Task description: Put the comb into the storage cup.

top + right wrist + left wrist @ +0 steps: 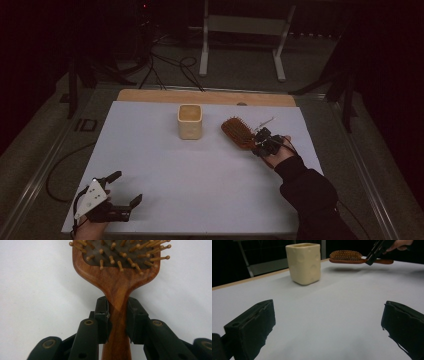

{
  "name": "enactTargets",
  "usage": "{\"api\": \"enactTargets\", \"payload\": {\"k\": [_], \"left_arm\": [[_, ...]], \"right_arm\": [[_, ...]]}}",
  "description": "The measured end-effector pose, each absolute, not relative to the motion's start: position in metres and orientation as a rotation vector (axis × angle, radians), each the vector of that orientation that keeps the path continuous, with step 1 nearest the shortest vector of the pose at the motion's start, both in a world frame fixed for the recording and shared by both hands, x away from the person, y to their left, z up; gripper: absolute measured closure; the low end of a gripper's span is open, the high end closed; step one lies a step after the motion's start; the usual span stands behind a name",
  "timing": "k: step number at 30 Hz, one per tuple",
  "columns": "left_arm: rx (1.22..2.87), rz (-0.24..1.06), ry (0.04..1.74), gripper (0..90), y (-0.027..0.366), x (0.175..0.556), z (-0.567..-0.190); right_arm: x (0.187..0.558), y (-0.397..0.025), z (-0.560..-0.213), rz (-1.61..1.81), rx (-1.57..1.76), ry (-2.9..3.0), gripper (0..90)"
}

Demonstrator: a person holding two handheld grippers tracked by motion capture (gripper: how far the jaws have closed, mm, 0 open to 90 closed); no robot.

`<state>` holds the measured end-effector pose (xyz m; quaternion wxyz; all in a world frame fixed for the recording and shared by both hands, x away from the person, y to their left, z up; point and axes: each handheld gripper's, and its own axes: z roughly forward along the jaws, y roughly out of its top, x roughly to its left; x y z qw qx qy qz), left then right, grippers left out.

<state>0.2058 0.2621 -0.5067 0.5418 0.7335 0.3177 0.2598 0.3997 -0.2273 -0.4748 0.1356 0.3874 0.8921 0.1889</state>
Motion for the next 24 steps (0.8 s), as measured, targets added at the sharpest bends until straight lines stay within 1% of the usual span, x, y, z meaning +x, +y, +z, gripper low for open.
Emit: {"api": "enactTargets", "payload": {"k": [7,16,24], "left_arm": [[1.751,0.6,0.764,0.0,0.258,0.207,-0.502],[1.791,0.604,0.768,0.0,0.249,0.212,-0.485],[1.79,0.538,0.789,0.0,0.236,0.228,-0.464]], "right_arm": [[0.379,-0.233,-0.463,0.622,1.1,2.564,73.3],[0.346,-0.228,-0.441,0.741,1.018,2.504,73.3],[0.322,-0.223,-0.429,0.811,0.945,2.487,73.3]]}}
